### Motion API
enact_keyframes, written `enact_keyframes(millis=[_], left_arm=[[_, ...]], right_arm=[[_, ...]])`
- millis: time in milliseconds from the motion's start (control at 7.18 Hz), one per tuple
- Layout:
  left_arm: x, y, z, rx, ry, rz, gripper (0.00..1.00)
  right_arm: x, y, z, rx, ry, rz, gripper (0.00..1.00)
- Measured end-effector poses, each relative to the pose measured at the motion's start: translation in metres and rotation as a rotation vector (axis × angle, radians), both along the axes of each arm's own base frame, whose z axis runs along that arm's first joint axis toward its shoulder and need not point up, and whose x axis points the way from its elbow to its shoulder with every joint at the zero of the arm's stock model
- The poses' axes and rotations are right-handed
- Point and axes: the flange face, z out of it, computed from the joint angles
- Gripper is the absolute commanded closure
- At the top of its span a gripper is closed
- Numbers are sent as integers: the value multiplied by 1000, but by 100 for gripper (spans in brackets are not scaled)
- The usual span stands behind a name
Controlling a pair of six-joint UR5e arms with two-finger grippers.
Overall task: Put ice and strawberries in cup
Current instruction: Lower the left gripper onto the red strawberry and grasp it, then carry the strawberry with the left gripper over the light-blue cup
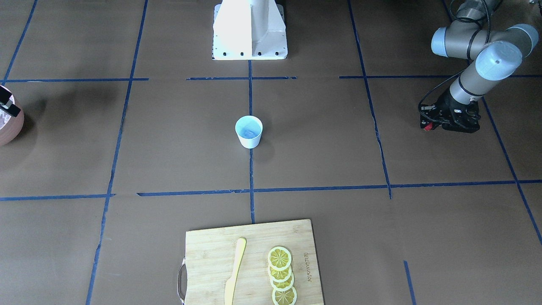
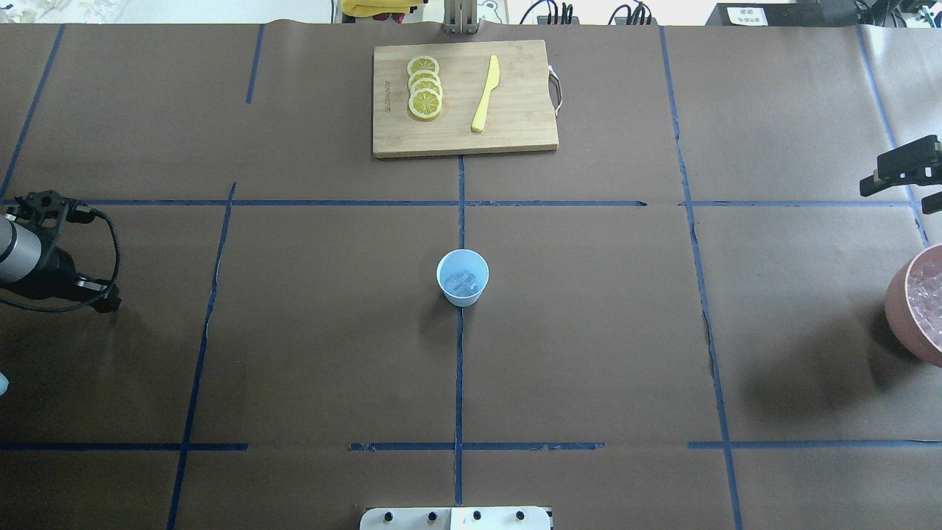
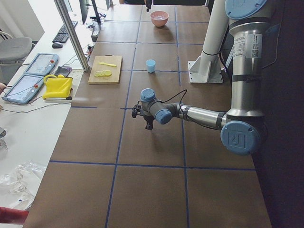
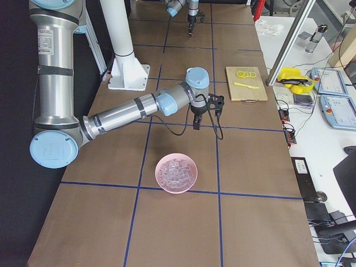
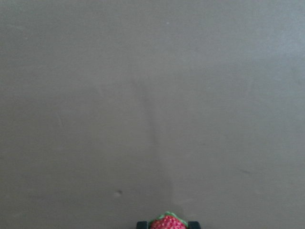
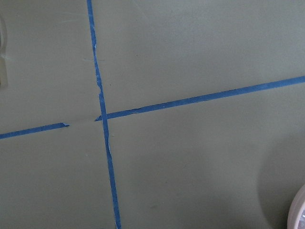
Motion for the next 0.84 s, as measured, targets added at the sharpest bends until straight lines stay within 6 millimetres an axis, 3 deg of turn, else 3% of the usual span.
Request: enact_keyframes(millis=[279,418,557,836], left_arm=[[16,-15,-92,38,121,-72,100],[46,-23,-151,21,204,-110,100],[92,-22,-212,-22,288,-124,100],[174,-26,-308,-110,391,-151,100]], right_arm=[[1,2,-1,2,-1,1,0],[2,3,-1,3,-2,1,0],[2,3,0,2,-1,1,0],[2,4,0,1,-1,1,0]])
